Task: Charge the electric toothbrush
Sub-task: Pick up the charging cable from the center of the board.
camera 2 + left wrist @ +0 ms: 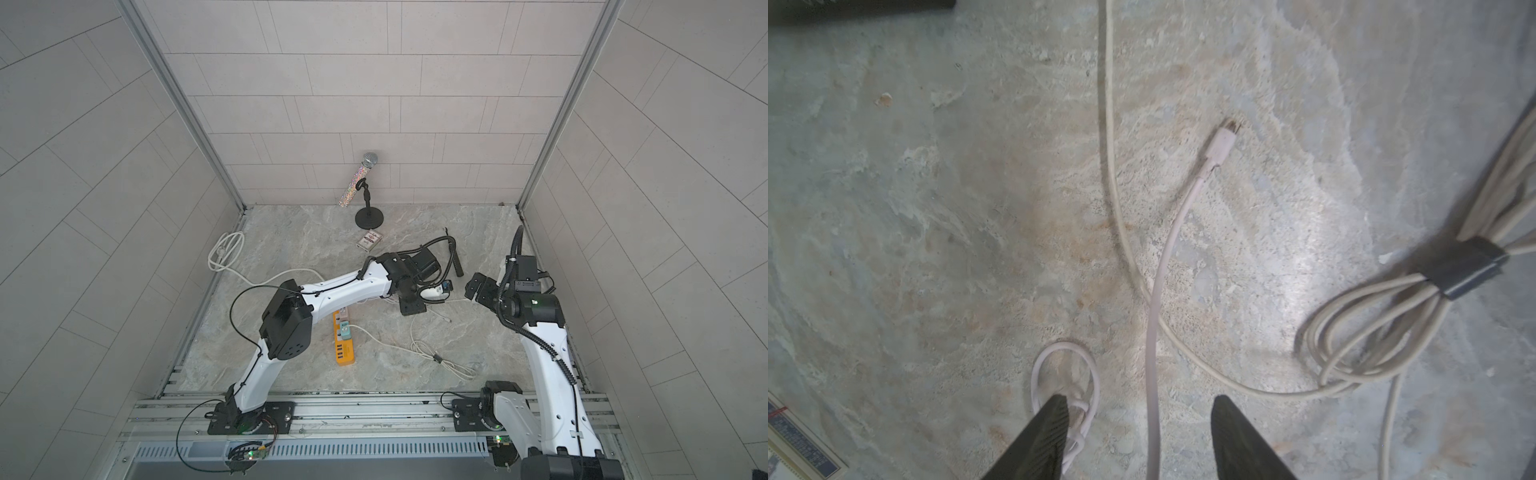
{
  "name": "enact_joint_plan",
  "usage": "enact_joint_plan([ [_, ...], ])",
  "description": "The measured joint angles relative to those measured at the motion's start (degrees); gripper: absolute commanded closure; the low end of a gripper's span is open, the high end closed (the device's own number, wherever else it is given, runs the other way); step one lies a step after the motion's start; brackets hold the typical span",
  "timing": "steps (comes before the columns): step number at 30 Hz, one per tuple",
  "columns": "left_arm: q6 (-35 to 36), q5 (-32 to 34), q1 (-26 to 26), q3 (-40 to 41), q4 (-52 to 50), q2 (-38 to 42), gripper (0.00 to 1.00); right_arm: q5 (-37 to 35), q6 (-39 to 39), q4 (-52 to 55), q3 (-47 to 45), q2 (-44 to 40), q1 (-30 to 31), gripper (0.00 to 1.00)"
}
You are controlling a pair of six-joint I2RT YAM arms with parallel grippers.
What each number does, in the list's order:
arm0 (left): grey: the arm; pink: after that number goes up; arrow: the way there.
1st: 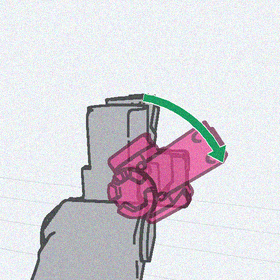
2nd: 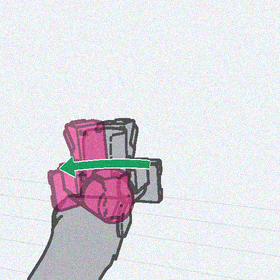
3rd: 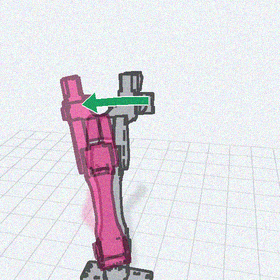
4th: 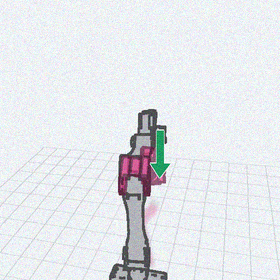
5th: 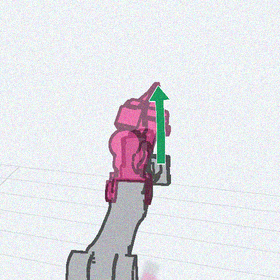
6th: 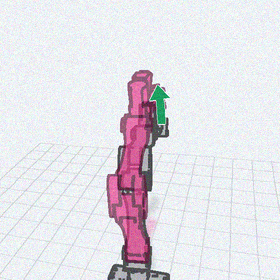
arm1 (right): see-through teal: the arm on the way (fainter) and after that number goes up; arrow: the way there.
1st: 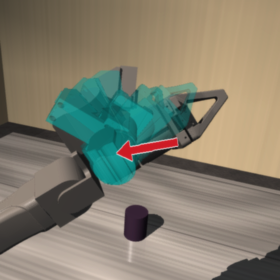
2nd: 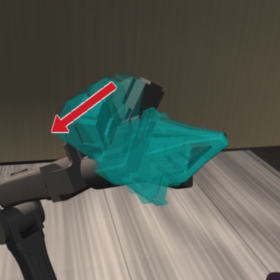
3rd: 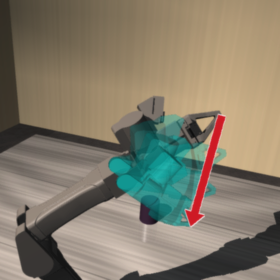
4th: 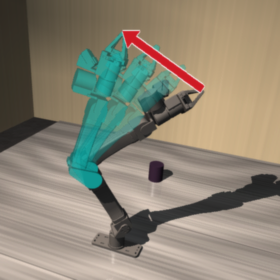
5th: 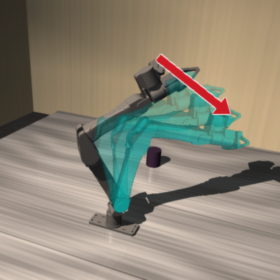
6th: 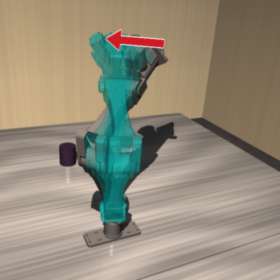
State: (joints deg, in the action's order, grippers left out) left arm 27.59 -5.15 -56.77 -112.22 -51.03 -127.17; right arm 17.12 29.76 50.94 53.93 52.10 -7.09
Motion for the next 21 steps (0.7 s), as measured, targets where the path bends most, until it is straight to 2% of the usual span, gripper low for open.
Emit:
enact_joint_plan([
  [8,2.2,1.6,0.0,-3.6,-2.9,-3.9,0.62,-0.5,-0.7,0.0,0.0,0.0,0.0,0.0],
  [11,2.5,1.3,0.0,-4.2,-3.3,-4.2,0.77,-0.5,-0.9,0.0,0.0,0.0,0.0,0.0],
  [13,3.1,1.0,0.0,-4.7,-3.5,-4.1,0.78,-0.5,-1.0,0.0,0.0,0.0,0.0,0.0],
  [14,3.1,0.9,0.0,-4.8,-3.6,-4.2,0.85,-0.5,-1.1,0.0,0.0,0.0,0.0,0.0],
  [21,3.5,0.0,0.0,-4.9,-4.0,-4.1,0.96,0.7,-1.2,-0.1,0.0,0.0,0.0,0.0],
])
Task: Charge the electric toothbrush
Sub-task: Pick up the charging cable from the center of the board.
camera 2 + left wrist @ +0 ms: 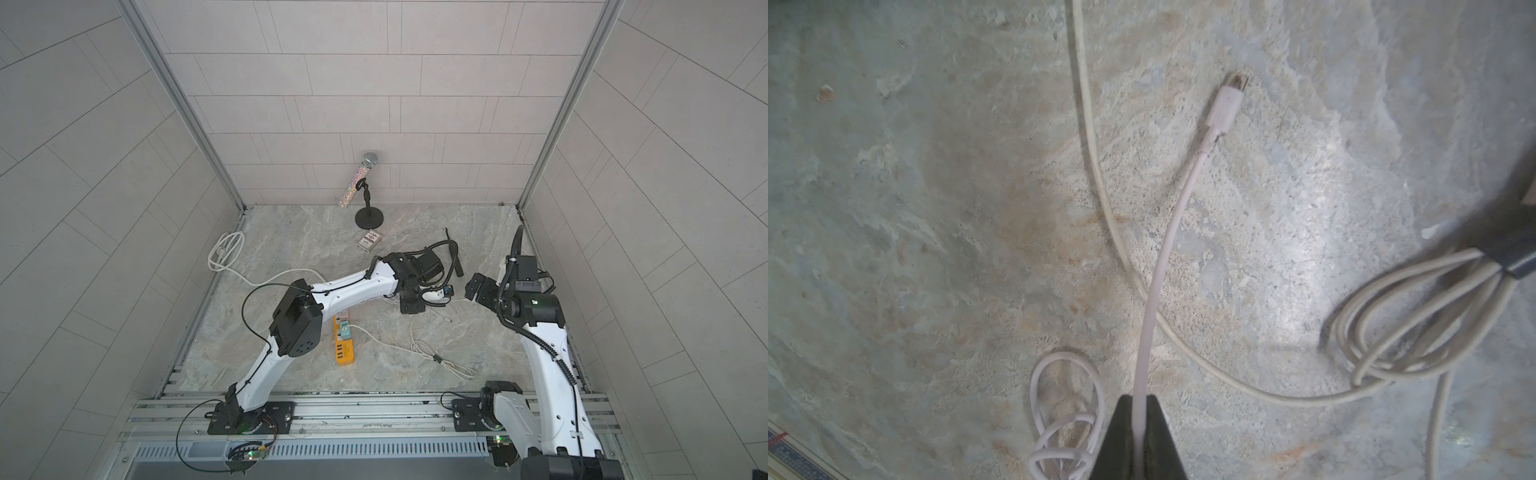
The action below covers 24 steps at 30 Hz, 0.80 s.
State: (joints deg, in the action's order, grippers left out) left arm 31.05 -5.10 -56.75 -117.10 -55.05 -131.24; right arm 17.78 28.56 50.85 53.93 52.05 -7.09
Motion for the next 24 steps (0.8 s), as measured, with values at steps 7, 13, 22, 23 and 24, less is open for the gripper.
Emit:
enact_joint_plan([
  [7,-6.0,-3.0,1.8,4.9,4.4,5.8,1.0,3.5,1.2,0.0,0.2,0.0,0.0,0.0],
  [13,-14.1,-5.8,5.4,16.9,15.2,19.9,1.0,6.9,4.5,-0.1,3.0,-0.4,0.0,0.0],
  [22,-26.8,-6.4,7.4,33.0,36.8,34.9,1.0,21.5,24.0,-17.4,-1.2,-1.9,0.1,0.02],
  [23,-28.2,-6.4,7.4,34.3,38.8,35.7,1.0,23.4,27.9,-21.6,-3.1,-2.0,0.3,0.06],
  [24,-29.3,-6.4,7.3,35.3,40.6,36.3,1.0,25.1,31.5,-26.0,-4.8,-1.7,0.3,0.13],
])
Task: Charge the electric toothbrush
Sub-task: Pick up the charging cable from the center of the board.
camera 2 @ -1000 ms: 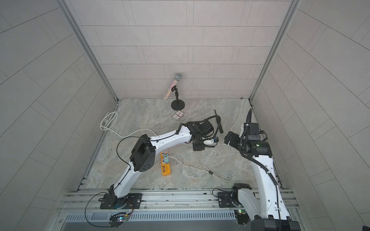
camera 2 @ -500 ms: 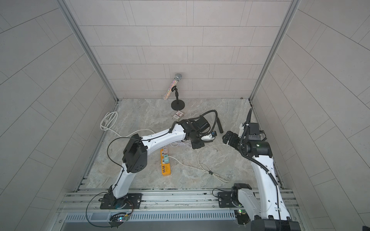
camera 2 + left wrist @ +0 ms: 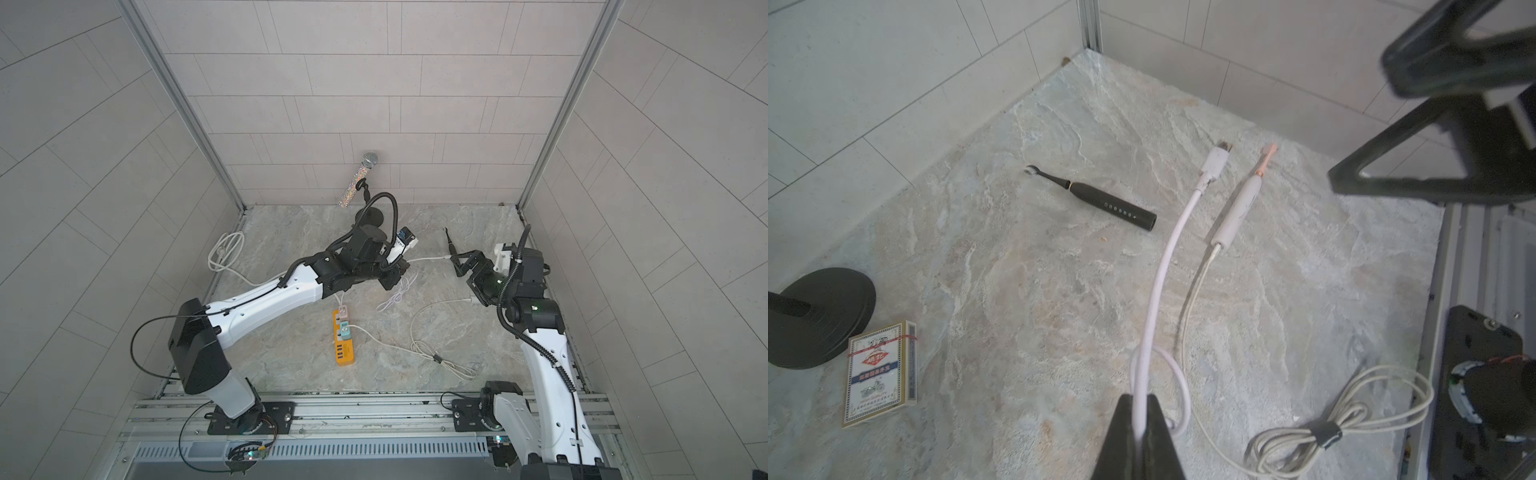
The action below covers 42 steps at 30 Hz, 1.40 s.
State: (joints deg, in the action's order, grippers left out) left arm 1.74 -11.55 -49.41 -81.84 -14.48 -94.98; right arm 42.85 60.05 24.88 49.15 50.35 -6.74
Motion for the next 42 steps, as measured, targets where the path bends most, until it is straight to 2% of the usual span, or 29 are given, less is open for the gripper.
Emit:
enact_joint_plan([
  [2,-1.6,0.0,-0.1,1.1,2.7,0.7,1.0,1.6,4.3,-4.5,-1.3,1.3,0.3,0.13],
  [9,-3.4,1.0,-0.6,3.0,6.1,2.2,1.0,-0.2,6.9,-9.0,0.7,3.6,1.5,0.26],
  [11,-3.2,1.7,-1.2,3.2,6.1,2.7,1.0,-0.9,7.1,-10.6,0.7,5.2,1.9,0.39],
  [16,-2.5,2.8,-2.4,3.6,6.2,3.4,1.0,-2.3,7.5,-11.6,0.8,8.9,3.1,0.49],
  [19,-2.1,2.8,-2.9,4.2,6.2,4.0,1.0,-2.6,7.5,-12.7,0.9,9.4,3.6,0.6],
  [21,-1.9,2.8,-3.1,4.4,6.1,4.3,1.0,-2.6,7.9,-14.1,0.9,9.5,3.8,0.62],
  [23,-1.9,2.9,-3.1,4.5,6.1,4.5,1.0,-2.6,7.5,-14.8,0.9,9.6,3.8,0.68],
  [31,-1.7,4.5,-3.1,4.7,6.1,4.7,1.0,-2.0,7.4,-14.9,1.0,9.6,4.0,0.7],
  [36,-1.7,5.2,-3.1,4.7,6.1,4.7,1.0,-1.6,7.4,-14.9,1.0,9.2,4.2,0.74],
  [39,-1.7,5.2,-3.1,4.7,6.1,4.7,1.0,-1.2,7.4,-15.6,1.0,9.0,4.3,0.78],
  [42,-1.7,5.2,-3.1,4.7,6.0,4.7,1.0,-1.0,7.3,-16.0,1.0,9.0,4.4,0.87],
])
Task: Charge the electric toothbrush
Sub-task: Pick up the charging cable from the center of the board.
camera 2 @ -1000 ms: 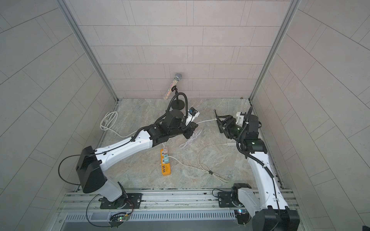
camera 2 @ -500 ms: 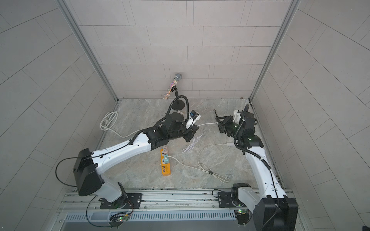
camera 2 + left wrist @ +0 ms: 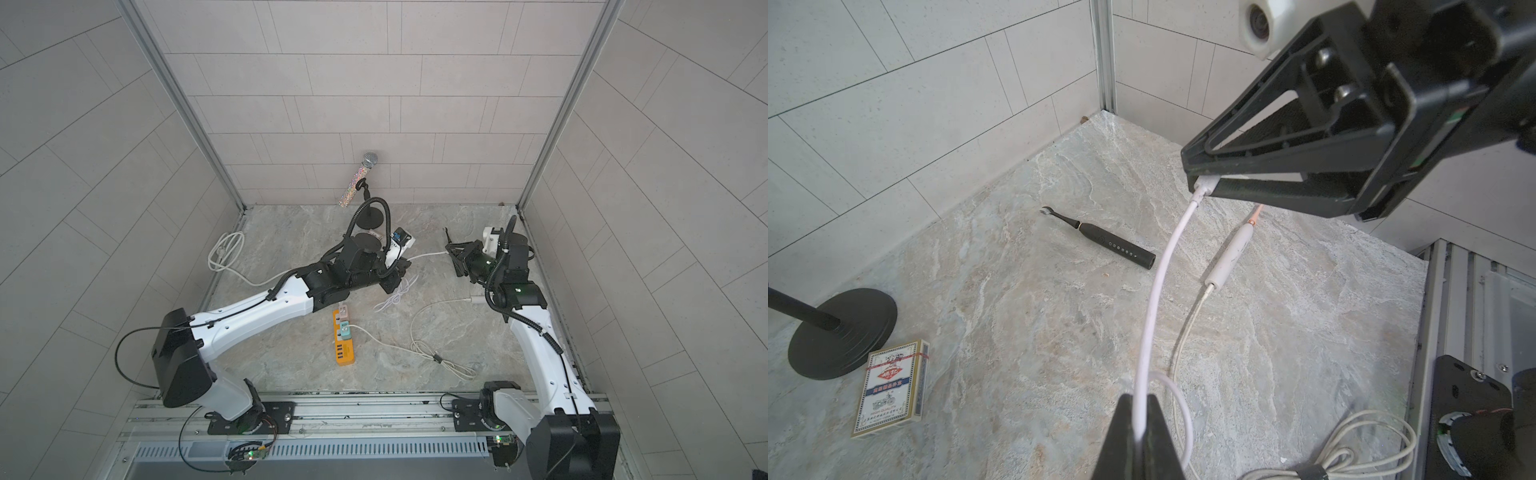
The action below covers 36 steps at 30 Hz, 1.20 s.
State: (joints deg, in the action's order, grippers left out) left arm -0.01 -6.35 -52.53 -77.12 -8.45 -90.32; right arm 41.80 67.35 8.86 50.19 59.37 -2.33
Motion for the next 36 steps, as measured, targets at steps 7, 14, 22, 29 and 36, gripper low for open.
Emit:
enact_joint_plan([
  [7,0.0,0.1,0.0,0.0,-0.5,0.0,1.0,0.4,-0.9,-0.9,0.0,0.0,0.1,0.92],
  [14,-0.9,-1.9,0.0,0.2,-1.2,0.3,0.51,1.5,-4.3,-0.1,1.2,0.0,0.1,0.97],
  [22,-2.8,-14.9,2.2,-0.7,-5.2,2.4,0.42,8.0,-11.5,0.4,3.0,-1.0,0.9,0.97],
  [29,-8.0,-26.1,4.6,-3.4,-1.2,0.1,0.51,14.6,-13.4,-5.3,0.4,-4.7,2.0,0.97],
  [36,-11.7,-32.3,5.8,-4.8,1.7,-2.7,0.62,18.9,-13.4,-10.4,-1.7,-6.1,3.8,0.98],
])
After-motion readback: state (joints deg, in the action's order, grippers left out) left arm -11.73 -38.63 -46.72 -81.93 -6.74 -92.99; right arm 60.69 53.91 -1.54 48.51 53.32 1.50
